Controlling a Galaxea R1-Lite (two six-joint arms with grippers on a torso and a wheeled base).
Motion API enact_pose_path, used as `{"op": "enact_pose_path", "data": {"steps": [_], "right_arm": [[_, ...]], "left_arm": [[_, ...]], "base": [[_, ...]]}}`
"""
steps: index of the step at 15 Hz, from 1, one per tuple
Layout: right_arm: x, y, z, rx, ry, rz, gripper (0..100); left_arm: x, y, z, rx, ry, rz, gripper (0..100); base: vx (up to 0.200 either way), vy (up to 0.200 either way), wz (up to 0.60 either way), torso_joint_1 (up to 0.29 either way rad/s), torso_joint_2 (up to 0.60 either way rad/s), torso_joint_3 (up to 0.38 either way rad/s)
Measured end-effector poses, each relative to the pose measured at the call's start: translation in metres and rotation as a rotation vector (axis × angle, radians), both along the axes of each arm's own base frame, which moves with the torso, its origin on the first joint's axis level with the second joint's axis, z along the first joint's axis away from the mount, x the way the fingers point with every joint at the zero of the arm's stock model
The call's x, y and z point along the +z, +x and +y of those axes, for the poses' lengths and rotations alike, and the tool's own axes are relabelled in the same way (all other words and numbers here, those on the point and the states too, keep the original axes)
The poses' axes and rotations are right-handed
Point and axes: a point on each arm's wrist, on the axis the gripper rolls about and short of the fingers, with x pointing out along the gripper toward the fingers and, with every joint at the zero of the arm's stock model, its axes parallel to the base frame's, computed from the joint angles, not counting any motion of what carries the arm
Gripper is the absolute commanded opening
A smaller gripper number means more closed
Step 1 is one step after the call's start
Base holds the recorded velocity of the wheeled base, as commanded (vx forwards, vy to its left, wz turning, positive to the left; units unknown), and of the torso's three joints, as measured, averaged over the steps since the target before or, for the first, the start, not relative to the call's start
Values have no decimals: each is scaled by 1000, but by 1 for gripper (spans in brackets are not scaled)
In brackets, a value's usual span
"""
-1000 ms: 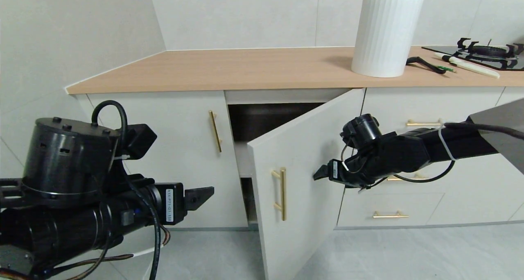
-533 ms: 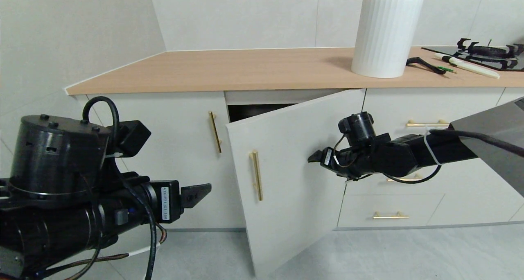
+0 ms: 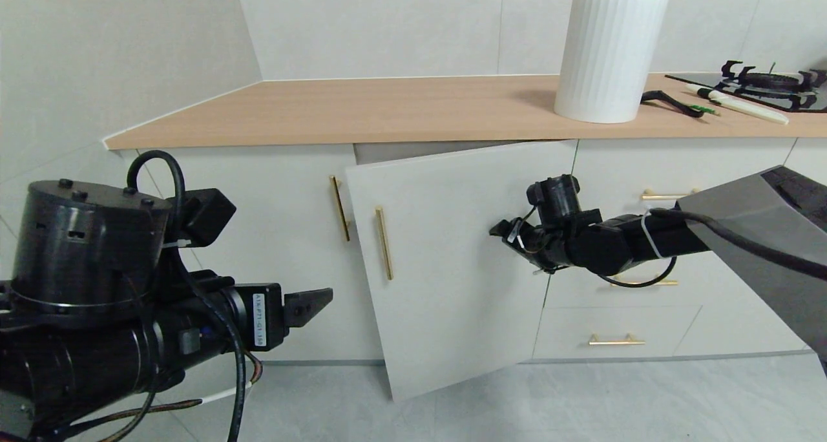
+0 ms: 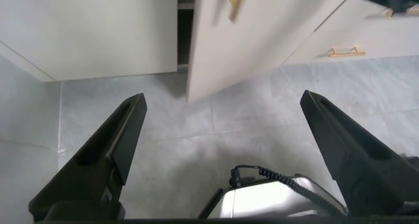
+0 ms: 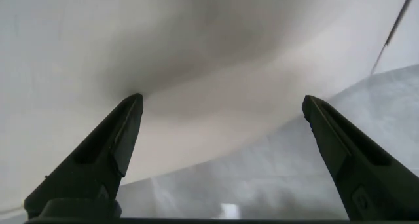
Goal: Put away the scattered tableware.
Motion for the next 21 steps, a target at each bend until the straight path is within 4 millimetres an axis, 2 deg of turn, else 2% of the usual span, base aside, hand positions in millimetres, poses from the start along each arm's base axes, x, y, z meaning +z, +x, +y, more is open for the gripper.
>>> {"op": "enact_pose_path", "data": {"steps": [6, 10, 18, 21], "right_arm": [[2, 22, -14, -85, 37, -96, 100], [1, 29, -21, -107, 47, -121, 100], [3, 37, -25, -153, 65, -140, 100], [11, 27, -29, -157, 64, -143, 100]], "left_arm": [[-1, 0, 0, 0, 1, 3, 100], [-1, 1, 0, 0, 1, 4, 100], [-1, 0, 0, 0, 1, 3, 100], [0, 0, 0, 5, 4, -3, 100]], "base": [[0, 0, 0, 0, 0, 0], [0, 0, 0, 0, 0, 0], [0, 0, 0, 0, 0, 0], [0, 0, 0, 0, 0, 0]]}}
